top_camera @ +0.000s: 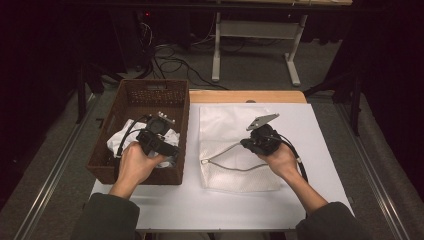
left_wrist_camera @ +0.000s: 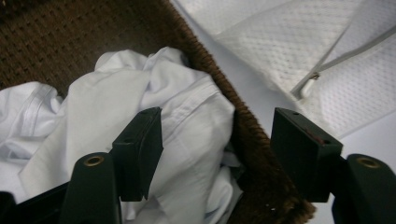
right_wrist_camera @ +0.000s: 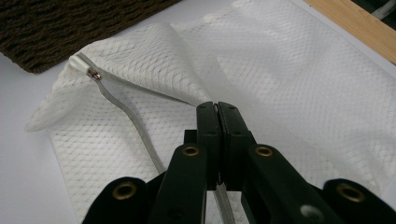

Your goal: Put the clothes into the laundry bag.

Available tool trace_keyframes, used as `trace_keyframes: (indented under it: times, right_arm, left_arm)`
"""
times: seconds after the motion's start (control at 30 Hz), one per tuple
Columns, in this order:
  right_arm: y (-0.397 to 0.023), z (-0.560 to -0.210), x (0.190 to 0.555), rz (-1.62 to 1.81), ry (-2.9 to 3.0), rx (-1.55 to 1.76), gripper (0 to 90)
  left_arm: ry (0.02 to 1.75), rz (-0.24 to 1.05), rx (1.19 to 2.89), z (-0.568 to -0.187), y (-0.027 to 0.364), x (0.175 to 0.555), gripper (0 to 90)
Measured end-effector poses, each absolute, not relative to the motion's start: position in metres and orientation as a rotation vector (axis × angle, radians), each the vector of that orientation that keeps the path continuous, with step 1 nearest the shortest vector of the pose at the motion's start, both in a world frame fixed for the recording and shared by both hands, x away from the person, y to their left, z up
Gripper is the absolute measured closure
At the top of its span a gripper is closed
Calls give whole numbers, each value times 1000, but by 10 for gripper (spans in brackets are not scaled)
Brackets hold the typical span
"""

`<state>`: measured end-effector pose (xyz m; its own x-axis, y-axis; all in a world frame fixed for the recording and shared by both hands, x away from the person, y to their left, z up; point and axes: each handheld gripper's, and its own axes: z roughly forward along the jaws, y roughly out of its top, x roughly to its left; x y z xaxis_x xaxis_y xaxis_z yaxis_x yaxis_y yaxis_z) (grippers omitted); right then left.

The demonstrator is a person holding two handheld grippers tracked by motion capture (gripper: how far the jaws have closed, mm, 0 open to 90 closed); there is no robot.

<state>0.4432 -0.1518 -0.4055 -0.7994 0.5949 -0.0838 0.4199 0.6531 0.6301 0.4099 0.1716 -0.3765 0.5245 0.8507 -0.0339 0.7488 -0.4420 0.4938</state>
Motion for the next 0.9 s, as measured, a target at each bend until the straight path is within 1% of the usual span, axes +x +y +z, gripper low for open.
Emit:
trace_keyframes:
  times: [0.23,0.3,0.6,0.77,0.9]
  right_arm:
    - [-151,-406,443,877,2584,826,895]
    - [-150,-406,443,869,2586,813,895]
    - [-149,-407,444,860,2587,817,895]
    - [-147,-408,443,834,2601,812,895]
    - [-146,-408,444,840,2596,811,895]
  left_arm:
    - [1390,317,2332,-385,183,424,293]
    - [1411,349,2342,-388,186,429,283]
    - [1541,340,2325,-400,209,444,163]
    - [1591,340,2307,-409,220,450,135]
    - [1633,300,2284,-417,226,457,77]
